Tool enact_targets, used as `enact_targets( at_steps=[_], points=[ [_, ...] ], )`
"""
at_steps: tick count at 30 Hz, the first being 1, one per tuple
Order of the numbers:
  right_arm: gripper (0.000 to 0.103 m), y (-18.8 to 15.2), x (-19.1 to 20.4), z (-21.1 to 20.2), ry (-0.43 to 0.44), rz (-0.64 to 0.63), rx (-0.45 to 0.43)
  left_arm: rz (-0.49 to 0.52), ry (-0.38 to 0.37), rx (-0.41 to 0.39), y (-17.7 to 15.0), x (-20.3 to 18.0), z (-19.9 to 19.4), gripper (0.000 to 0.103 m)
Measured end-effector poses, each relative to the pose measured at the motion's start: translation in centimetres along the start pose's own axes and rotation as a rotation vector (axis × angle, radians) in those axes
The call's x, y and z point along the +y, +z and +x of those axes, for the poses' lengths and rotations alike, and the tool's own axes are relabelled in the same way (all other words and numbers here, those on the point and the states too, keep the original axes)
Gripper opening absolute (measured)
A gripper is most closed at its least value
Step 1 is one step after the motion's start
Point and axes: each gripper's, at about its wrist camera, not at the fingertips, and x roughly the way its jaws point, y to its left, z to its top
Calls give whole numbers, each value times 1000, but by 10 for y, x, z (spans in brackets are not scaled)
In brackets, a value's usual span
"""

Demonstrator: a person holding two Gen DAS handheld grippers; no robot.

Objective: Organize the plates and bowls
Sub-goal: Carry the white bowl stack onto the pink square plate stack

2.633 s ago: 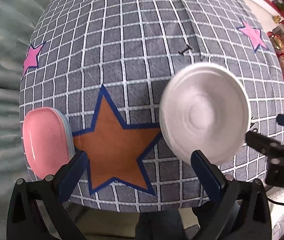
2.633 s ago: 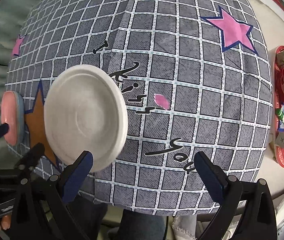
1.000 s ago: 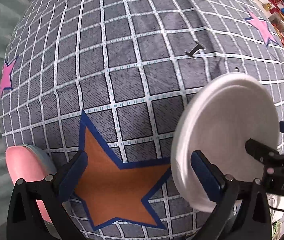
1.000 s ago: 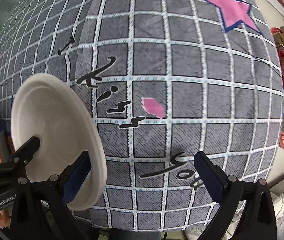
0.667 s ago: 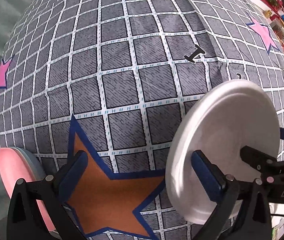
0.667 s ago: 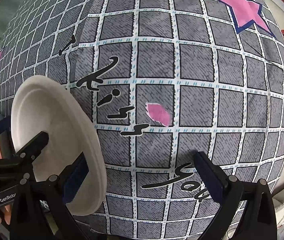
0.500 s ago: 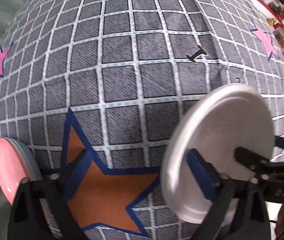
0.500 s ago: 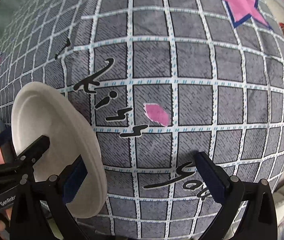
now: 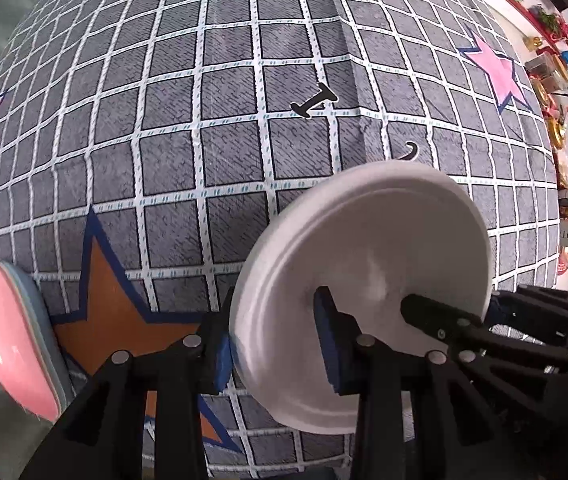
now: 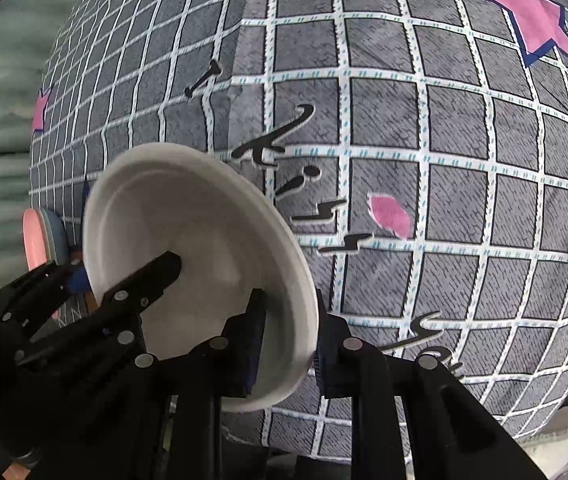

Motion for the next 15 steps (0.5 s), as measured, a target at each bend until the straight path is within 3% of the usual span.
enact_targets(
  at_steps=[6,15],
  points=[
    [23,-16,7,-15,13,-8,11,21,24,-18,-15,-12,-37,39],
    [23,-3,81,-30,-5,-76,-12,-30,24,-80,-29,36,-63,39]
  ],
)
